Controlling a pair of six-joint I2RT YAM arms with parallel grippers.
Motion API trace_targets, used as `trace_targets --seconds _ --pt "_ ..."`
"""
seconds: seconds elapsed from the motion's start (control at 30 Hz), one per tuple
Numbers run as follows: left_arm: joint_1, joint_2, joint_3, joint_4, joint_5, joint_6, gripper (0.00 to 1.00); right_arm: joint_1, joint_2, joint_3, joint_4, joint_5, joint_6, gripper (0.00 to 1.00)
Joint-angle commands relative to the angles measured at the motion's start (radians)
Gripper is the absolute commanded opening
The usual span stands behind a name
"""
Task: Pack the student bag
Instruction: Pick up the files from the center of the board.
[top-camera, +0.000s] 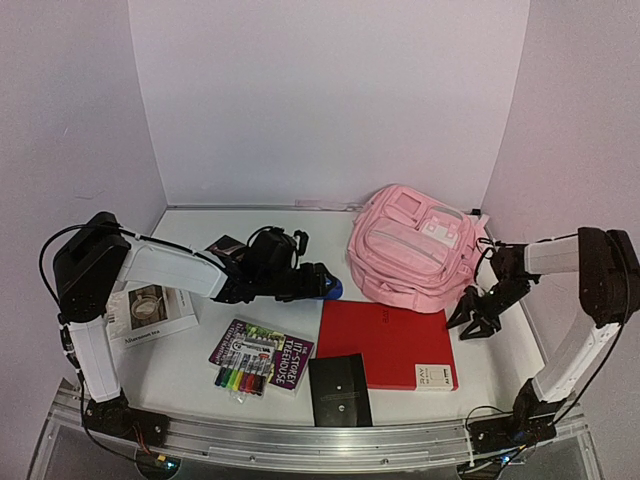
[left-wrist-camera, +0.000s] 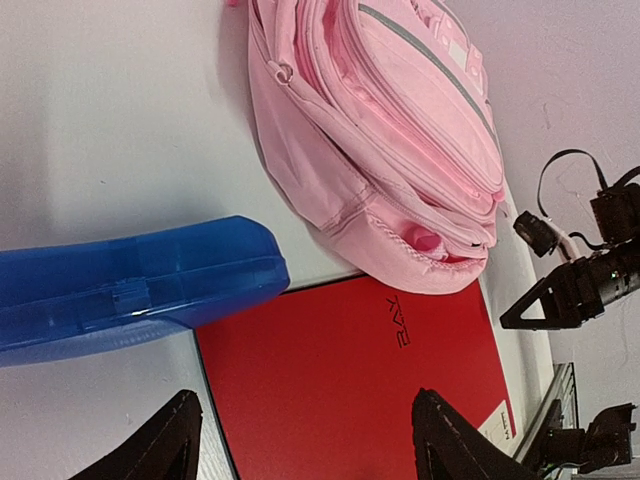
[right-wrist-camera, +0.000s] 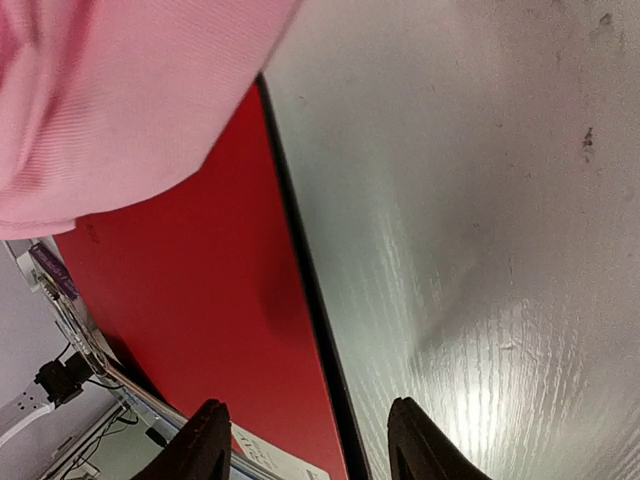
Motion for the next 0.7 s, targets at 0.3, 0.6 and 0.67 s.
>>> trace_targets --seconds 0.3,0.6,0.67 --pt "0.0 -0.015 0.008 0.04 -0.023 -0.014 0.72 0.002 0.152 0.041 0.008 -0.156 -0.081 0.41" --pt "0.0 -0.008 0.013 0.043 -0.028 -0.013 0.72 0.002 0.126 0.056 -0.002 -0.211 -0.119 0.17" --pt "0.0 -0.007 0.012 0.042 -0.027 -0.012 0.72 0.002 0.096 0.065 -0.001 -0.219 -0.125 0.12"
